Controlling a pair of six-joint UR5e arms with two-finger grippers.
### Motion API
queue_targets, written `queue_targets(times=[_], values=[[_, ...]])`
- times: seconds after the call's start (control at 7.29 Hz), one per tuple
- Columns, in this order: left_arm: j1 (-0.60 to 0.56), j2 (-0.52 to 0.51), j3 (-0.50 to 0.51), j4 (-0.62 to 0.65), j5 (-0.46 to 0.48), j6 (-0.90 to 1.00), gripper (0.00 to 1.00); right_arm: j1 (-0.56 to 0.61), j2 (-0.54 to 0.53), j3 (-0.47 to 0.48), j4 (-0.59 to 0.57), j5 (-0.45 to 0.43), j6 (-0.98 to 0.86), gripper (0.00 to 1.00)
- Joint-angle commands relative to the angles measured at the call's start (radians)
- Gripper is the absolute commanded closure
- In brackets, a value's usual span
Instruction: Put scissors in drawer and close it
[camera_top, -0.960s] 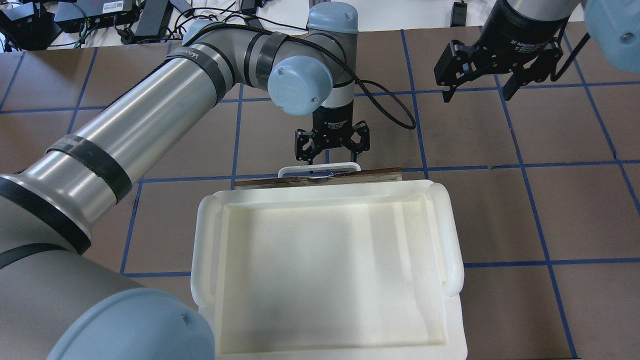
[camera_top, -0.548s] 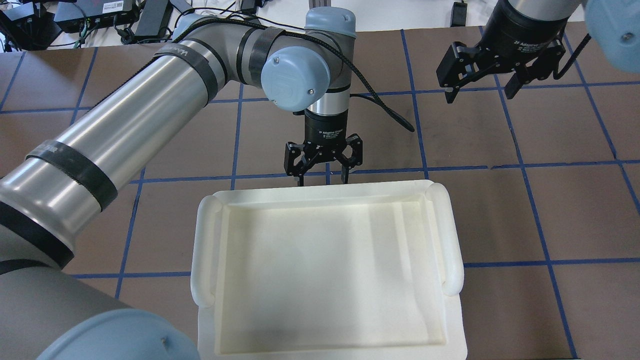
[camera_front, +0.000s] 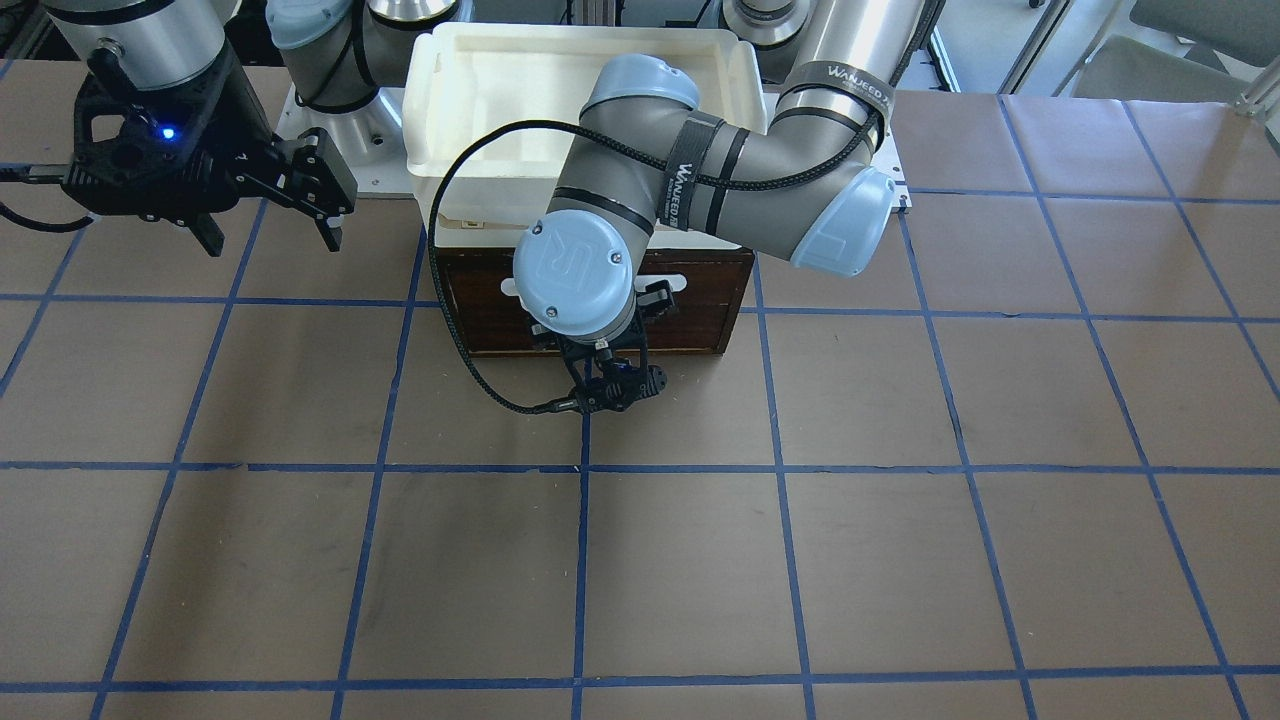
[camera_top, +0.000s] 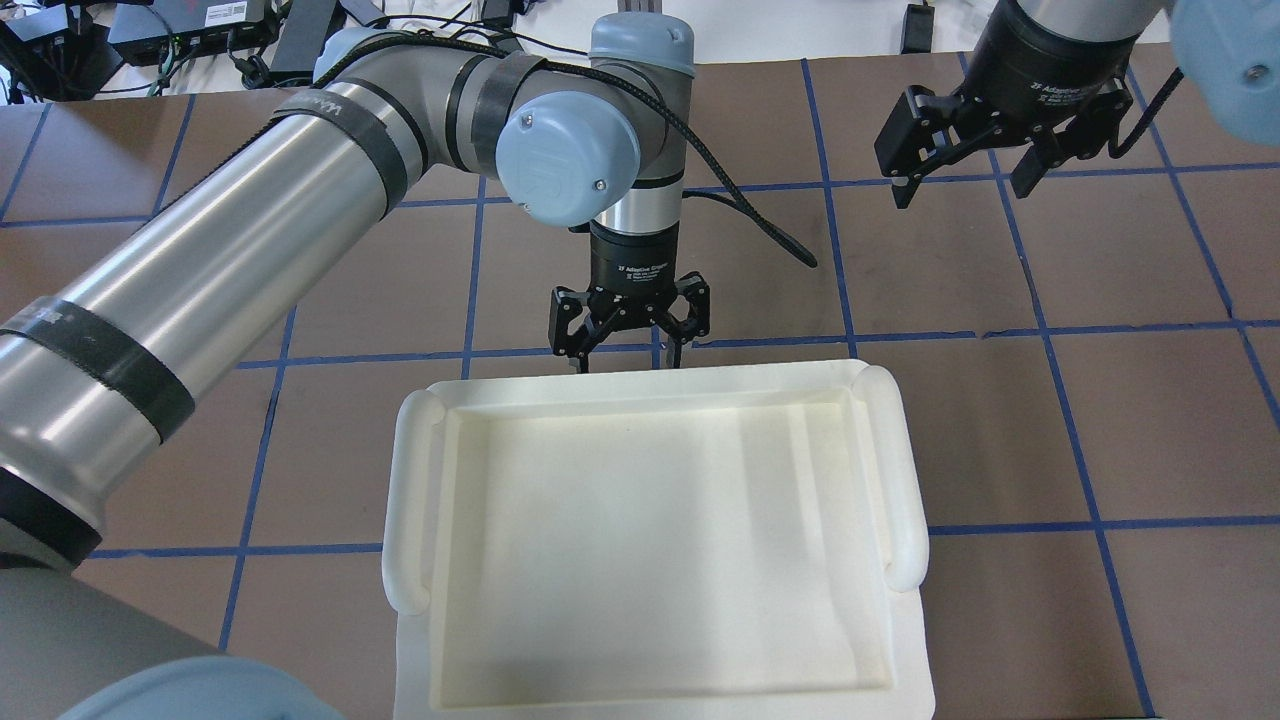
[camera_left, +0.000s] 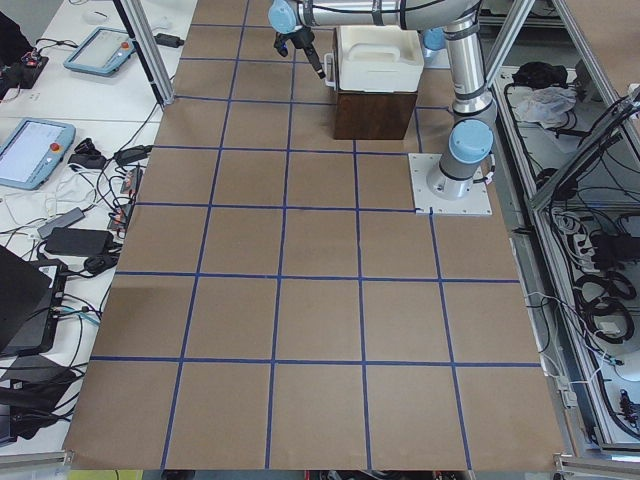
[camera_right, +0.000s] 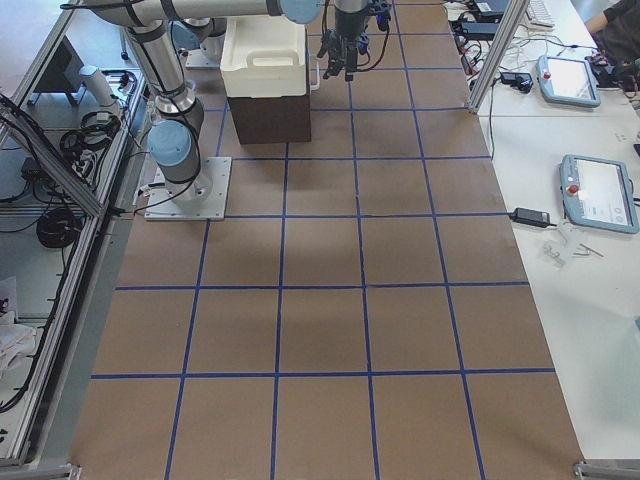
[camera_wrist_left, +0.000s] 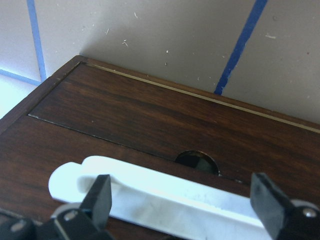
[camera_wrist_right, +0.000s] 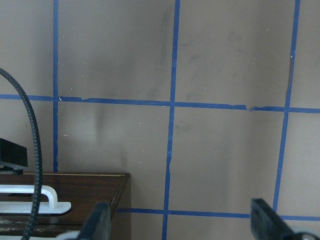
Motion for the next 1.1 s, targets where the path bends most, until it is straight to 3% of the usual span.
queue_targets(times=[0.0,0.14,0.41,0.55,0.96], values=[[0.096,0.013,0.006,0.191,0.009,0.180,0.00,0.001,0.000,0.000,0.001,0.000,0.000,0.00],[0.149,0.048,0.038,0.199,0.020,0.307,0.00,0.000,0.000,0.000,0.001,0.000,0.000,0.00],[0.190,0.161,0.113,0.200,0.019,0.372,0.00,0.001,0.000,0.000,0.002,0.002,0.000,0.00],[0.209,0.235,0.102,0.182,0.014,0.490,0.00,0.000,0.000,0.000,0.002,0.002,0.000,0.00],[0.366,0.350,-0.002,0.133,-0.001,0.503,0.00,0.000,0.000,0.000,-0.002,0.000,0.000,0.00]])
